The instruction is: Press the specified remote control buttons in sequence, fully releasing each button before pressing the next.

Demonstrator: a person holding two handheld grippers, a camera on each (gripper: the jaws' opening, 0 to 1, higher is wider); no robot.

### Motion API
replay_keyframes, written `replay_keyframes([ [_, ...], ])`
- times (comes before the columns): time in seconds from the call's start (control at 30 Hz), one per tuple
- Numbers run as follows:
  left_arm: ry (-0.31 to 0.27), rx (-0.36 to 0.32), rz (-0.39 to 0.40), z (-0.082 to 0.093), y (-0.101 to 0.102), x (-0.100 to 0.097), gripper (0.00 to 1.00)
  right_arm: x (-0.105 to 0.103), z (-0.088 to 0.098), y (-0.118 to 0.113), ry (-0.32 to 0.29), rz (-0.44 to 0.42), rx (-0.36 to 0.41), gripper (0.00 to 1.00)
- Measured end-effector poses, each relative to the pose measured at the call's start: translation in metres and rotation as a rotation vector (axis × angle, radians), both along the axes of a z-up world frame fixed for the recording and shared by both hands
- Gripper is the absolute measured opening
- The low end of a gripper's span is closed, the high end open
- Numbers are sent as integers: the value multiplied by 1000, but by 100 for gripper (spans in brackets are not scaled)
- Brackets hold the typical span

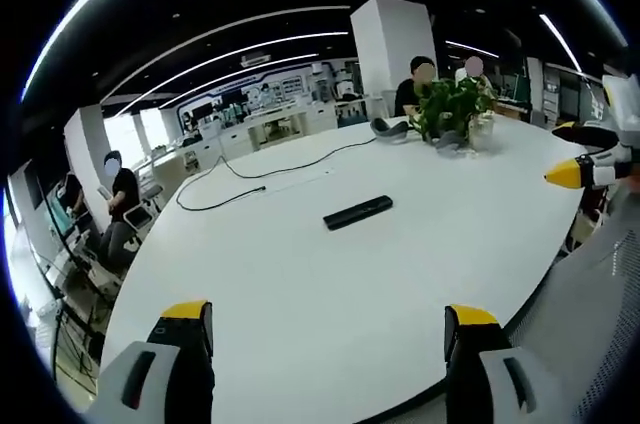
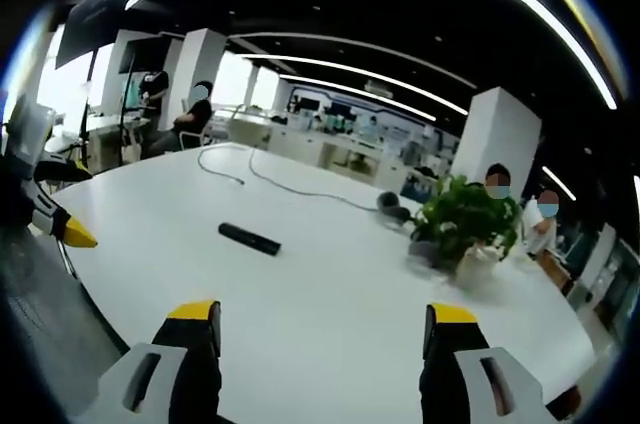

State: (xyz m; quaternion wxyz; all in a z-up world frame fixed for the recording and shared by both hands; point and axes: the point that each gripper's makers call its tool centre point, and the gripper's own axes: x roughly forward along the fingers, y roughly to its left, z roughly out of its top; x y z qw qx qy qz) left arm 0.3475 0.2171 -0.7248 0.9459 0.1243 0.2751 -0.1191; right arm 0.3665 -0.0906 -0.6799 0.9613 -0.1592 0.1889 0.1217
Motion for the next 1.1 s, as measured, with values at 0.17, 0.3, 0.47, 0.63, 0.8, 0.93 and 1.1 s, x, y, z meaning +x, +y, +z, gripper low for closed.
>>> replay_keyframes([
  [0.17,5,15,-35,1,-4,5,100,0,-2,1,10,7,4,78],
  [0.3,13,24,-64,1,-4,18,100,-1,-4,0,19,2,10,75],
  [0.47,33,50,-116,-2,-4,38,100,-1,-8,0,41,3,14,69],
  [0.63,53,65,-174,-5,-9,59,100,-3,-13,5,74,30,3,59],
  [0.8,50,94,-232,-2,-13,85,100,-4,-16,7,93,41,1,50],
  [0.93,44,114,-279,2,-20,109,100,-5,-20,6,115,42,3,38],
  [1.1,36,190,-362,0,-29,134,99,-7,-24,6,138,49,-16,23],
])
